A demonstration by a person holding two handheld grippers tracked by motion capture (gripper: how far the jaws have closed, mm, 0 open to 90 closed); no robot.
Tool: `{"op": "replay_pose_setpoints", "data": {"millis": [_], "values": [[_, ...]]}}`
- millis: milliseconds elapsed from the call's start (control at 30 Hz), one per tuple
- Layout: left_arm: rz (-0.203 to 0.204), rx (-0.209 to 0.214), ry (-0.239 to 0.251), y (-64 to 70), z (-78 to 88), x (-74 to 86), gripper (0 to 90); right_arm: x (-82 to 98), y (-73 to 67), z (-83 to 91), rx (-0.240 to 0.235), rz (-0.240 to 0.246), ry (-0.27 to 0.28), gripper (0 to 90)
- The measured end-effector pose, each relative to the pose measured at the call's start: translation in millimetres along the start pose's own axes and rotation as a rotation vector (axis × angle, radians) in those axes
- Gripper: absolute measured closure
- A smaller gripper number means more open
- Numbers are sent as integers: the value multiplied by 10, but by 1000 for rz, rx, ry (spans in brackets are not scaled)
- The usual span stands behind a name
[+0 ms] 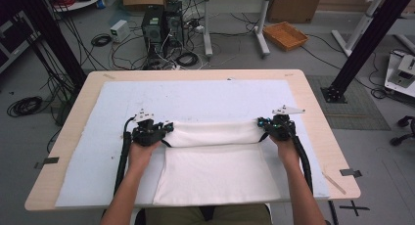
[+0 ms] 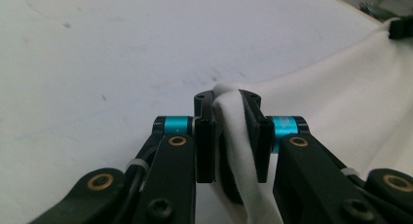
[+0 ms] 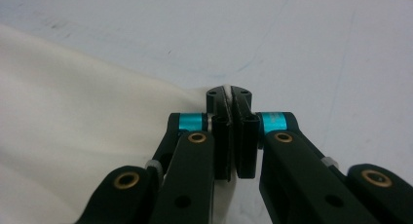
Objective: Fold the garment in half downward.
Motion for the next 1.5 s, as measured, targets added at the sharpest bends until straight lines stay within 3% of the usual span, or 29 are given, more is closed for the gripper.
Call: {"op": "replay_pose_setpoints", "data": {"millis": [67,100,133,167,267,367,533,667,767,833,900,1000,1100,1267,1400,1500], "values": [[9,-17,21,0,-19,-6,704,-34,0,-9,23,1,25,870],[19,-19,16,6,-22,0,624,-39,-11,-17,24,-5,37,816],[29,-15,7,5,-19,8,549,-37,-19,-23,29,-9,37,685],[35,-16,-4,3,-7,18,503,-28,-21,-21,39,-17,28,611],[36,-23,-1,-15,64,26,483,-20,1,50,62,-9,15,527],[40,-10,-26,-6,107,54,484,-35,20,169,57,-9,28,520],[13,26,-98,74,130,175,487,66,-23,224,21,-15,-23,521],[-3,21,-153,106,128,314,496,202,-81,170,-16,-6,-92,572],[-16,26,-134,134,150,310,635,239,-115,165,-39,4,-109,673],[-44,24,-149,159,162,321,817,250,-142,177,-54,13,-122,795],[-44,30,-157,172,178,332,854,250,-167,189,-64,43,-115,839],[-27,47,-123,172,251,317,858,232,-185,243,-67,66,-88,843],[-10,82,-86,181,355,274,857,219,-199,316,-74,60,-61,843],[-17,149,-55,246,566,230,857,241,-236,506,-91,76,-31,842],[6,199,-21,285,739,255,857,302,-284,708,-116,89,-1,842],[6,226,-25,330,837,311,856,361,-343,819,-136,92,7,842]]}}
Point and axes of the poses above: each handheld gripper's, and its own axes: z roughly backward along the jaws, x roughly out of its underside, y roughly to its right, the point moved 4 cm from there along -z, roughly forward along the jaws, and after that the axes turned 4 degrees about y, right-handed, at the moved point
